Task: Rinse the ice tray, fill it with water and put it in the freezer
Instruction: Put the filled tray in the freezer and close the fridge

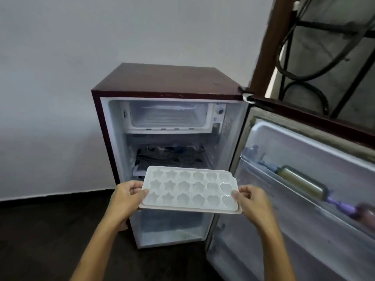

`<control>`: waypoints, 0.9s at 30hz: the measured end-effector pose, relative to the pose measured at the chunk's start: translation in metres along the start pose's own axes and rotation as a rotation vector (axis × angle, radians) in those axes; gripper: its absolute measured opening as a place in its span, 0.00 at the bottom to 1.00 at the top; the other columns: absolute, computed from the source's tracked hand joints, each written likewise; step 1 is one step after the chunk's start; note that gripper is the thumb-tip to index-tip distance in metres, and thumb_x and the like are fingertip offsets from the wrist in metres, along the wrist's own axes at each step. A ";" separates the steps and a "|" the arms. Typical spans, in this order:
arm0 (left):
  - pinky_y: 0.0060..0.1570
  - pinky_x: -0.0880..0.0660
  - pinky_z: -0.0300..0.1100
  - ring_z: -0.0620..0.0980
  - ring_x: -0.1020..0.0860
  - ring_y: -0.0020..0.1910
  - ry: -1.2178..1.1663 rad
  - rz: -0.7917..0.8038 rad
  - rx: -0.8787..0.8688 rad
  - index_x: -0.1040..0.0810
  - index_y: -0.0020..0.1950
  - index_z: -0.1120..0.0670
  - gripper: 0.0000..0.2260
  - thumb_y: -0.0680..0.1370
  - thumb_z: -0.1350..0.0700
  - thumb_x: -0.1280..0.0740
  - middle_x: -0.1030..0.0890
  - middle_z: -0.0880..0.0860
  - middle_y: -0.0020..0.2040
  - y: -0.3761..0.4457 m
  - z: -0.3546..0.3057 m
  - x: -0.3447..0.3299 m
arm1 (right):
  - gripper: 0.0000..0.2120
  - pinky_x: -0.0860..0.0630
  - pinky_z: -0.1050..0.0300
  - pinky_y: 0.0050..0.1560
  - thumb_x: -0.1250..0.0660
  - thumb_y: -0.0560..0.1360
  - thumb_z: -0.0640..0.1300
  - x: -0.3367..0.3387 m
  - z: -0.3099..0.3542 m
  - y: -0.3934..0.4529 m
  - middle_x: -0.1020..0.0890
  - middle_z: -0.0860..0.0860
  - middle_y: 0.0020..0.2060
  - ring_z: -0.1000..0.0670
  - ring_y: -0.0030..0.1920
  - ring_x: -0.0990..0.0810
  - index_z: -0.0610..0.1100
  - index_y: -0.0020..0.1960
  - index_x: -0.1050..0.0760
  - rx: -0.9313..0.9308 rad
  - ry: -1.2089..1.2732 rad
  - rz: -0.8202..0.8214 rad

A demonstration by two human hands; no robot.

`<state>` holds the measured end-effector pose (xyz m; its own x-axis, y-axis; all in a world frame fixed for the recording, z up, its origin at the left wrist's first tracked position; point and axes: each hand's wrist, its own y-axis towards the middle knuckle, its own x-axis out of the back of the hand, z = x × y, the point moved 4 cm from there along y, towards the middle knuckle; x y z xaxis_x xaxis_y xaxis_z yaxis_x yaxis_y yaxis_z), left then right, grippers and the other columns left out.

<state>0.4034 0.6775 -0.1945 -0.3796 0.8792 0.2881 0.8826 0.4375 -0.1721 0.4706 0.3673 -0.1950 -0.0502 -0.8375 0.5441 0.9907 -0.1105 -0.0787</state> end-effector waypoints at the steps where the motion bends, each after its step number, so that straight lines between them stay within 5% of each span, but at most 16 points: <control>1: 0.37 0.23 0.42 0.49 0.19 0.39 0.018 -0.012 -0.002 0.20 0.48 0.55 0.04 0.75 0.62 0.31 0.17 0.53 0.40 0.010 -0.004 0.000 | 0.05 0.27 0.57 0.38 0.31 0.75 0.46 -0.002 0.007 0.014 0.17 0.51 0.41 0.50 0.42 0.19 0.45 0.49 0.22 0.024 -0.008 0.006; 6: 0.43 0.21 0.47 0.50 0.18 0.40 0.083 -0.079 -0.039 0.19 0.45 0.54 0.04 0.76 0.62 0.32 0.16 0.53 0.41 0.060 -0.028 0.004 | 0.07 0.23 0.52 0.46 0.31 0.75 0.46 -0.020 0.044 0.079 0.16 0.50 0.41 0.48 0.44 0.18 0.43 0.49 0.20 0.112 -0.014 0.033; 12: 0.49 0.20 0.56 0.54 0.18 0.43 0.205 -0.192 -0.101 0.19 0.42 0.51 0.05 0.75 0.59 0.33 0.16 0.53 0.40 0.131 -0.056 0.011 | 0.07 0.30 0.57 0.42 0.33 0.76 0.46 -0.046 0.090 0.145 0.18 0.51 0.40 0.49 0.43 0.21 0.43 0.48 0.21 0.231 -0.062 0.035; 17: 0.40 0.18 0.47 0.52 0.18 0.34 0.318 -0.221 -0.119 0.19 0.46 0.57 0.07 0.78 0.59 0.37 0.18 0.54 0.38 0.196 -0.077 0.007 | 0.08 0.26 0.53 0.47 0.35 0.77 0.44 -0.072 0.115 0.195 0.21 0.51 0.35 0.46 0.43 0.21 0.44 0.40 0.24 0.310 -0.067 -0.029; 22: 0.24 0.27 0.30 0.44 0.22 0.25 0.411 -0.281 -0.175 0.21 0.42 0.58 0.08 0.78 0.60 0.38 0.20 0.55 0.38 0.265 -0.083 0.001 | 0.11 0.32 0.58 0.43 0.36 0.78 0.43 -0.109 0.125 0.256 0.18 0.43 0.41 0.42 0.45 0.21 0.38 0.50 0.18 0.355 -0.079 -0.097; 24: 0.28 0.26 0.32 0.42 0.23 0.24 0.439 -0.292 -0.179 0.21 0.38 0.59 0.10 0.77 0.61 0.38 0.20 0.55 0.33 0.292 -0.077 -0.001 | 0.11 0.31 0.59 0.43 0.36 0.78 0.43 -0.126 0.127 0.280 0.16 0.41 0.44 0.41 0.47 0.19 0.39 0.51 0.18 0.381 -0.086 -0.112; 27: 0.41 0.21 0.42 0.52 0.19 0.36 0.430 -0.312 -0.182 0.21 0.35 0.60 0.11 0.76 0.58 0.37 0.18 0.59 0.37 0.328 -0.068 -0.002 | 0.11 0.30 0.58 0.45 0.38 0.79 0.42 -0.148 0.128 0.312 0.16 0.41 0.46 0.40 0.50 0.19 0.39 0.51 0.19 0.405 -0.099 -0.142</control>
<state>0.7123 0.8066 -0.1871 -0.5163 0.5404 0.6644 0.7949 0.5912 0.1368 0.8037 0.5257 -0.1932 -0.1963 -0.7718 0.6049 0.9455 0.0145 0.3253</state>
